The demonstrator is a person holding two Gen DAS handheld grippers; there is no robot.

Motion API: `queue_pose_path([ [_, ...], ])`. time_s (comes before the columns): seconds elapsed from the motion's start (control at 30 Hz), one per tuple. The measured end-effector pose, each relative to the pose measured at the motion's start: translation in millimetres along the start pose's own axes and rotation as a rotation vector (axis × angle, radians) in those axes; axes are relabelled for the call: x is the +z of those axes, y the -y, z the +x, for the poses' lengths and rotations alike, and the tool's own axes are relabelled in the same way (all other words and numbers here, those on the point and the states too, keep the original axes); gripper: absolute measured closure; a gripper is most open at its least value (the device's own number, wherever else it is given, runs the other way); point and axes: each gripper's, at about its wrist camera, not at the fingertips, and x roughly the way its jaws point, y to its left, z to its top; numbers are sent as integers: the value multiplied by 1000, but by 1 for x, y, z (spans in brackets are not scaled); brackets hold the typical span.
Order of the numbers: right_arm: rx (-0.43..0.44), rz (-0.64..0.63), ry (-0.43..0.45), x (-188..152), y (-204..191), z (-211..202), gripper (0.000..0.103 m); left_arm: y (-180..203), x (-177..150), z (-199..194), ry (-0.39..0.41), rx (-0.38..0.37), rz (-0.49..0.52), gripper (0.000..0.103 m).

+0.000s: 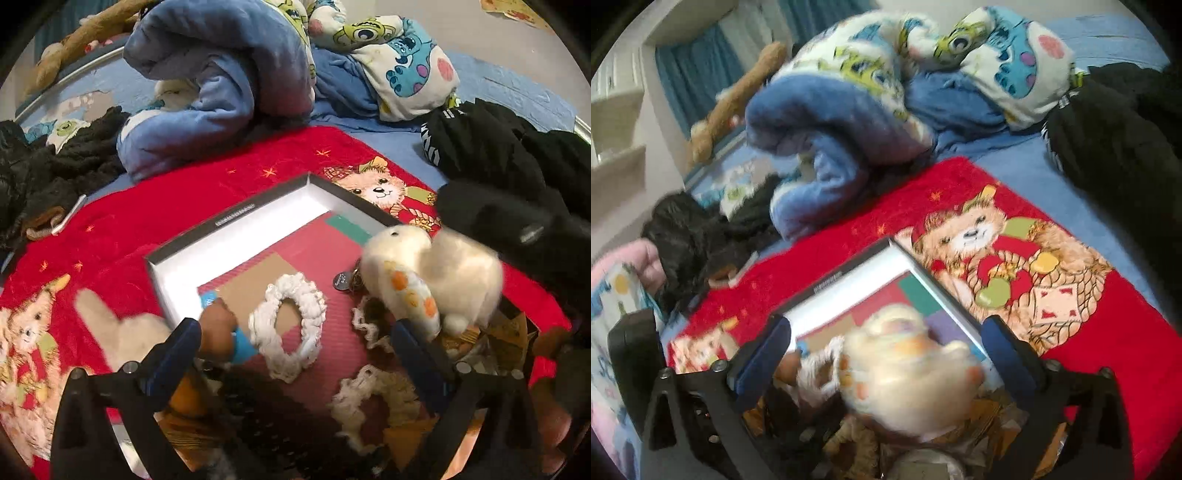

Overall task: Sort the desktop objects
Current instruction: 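Open the left gripper to drop the scrunchie while the right lowers and releases the bunny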

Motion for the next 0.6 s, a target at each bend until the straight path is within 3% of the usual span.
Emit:
queue_pose_path([
  [0.13, 66, 33, 37, 5, -1, -10, 0, -9, 1, -5, -2, -22, -27, 0],
  [0.6, 83, -31, 24, 2, -28, -11, 0, -37, -9, -26, -7, -15, -78, 0],
])
